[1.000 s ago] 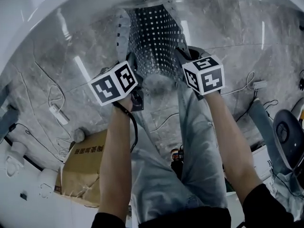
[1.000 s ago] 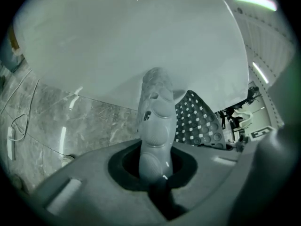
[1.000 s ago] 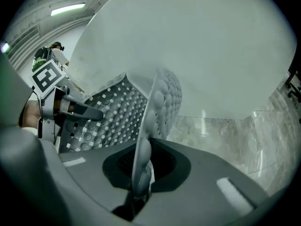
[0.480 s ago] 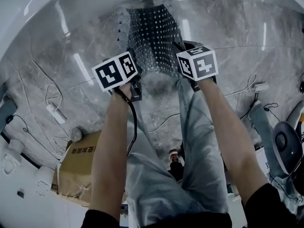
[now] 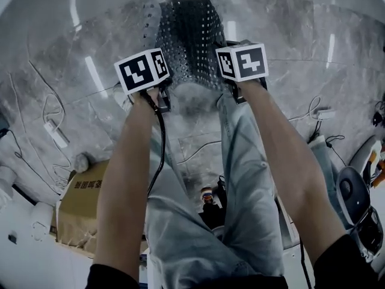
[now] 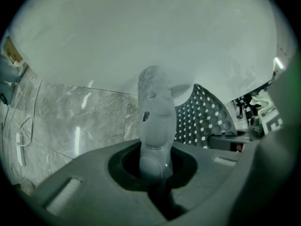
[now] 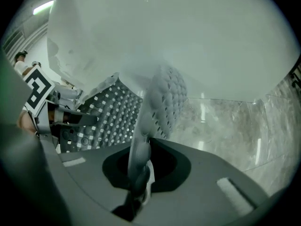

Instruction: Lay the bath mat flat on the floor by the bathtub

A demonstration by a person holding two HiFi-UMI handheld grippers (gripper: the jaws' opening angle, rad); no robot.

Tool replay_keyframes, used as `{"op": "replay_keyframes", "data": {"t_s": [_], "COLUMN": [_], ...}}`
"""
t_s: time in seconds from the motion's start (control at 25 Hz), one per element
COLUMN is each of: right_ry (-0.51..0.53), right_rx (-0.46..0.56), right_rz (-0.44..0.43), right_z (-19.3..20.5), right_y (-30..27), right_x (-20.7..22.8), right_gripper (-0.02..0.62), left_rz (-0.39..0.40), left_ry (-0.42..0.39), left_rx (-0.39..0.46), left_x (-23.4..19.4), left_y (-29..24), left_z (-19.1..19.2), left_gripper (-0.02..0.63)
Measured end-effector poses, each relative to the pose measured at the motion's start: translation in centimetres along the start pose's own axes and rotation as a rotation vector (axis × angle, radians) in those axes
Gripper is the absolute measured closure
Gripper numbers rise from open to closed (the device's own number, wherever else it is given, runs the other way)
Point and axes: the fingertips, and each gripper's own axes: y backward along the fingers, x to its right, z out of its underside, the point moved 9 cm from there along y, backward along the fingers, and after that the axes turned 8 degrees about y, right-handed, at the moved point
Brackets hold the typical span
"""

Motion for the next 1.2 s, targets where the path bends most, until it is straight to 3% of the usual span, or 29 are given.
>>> {"op": "replay_keyframes", "data": {"t_s": [0.52,0.76,1.2], "right_ry": [0.068,0.134,0.174], "right_rx": [-0.023,-0.038,-0.096], "right_rz": [0.006,0.014,0.037], "right_z": [0.4,0.8,1.7], "right_y": [0.0,0.0,-0.6], "right_x": [1.1,3.4,7.3], "right_gripper": [0.574,0.574,0.574], "left_rz": [-0.032,-0.066,-0.099], "left_ry": [-0.001,-0.136,-0.212], "left_rx": [-0.025,-0.075,-0.122], "left_x": [-1.9,-3.6,-6.6], "left_y": [0.1,-0.9,-2.1], "left_z": [-0.1,-0.7,-1.9], "left_gripper": [0.581,0.581,0.580]}}
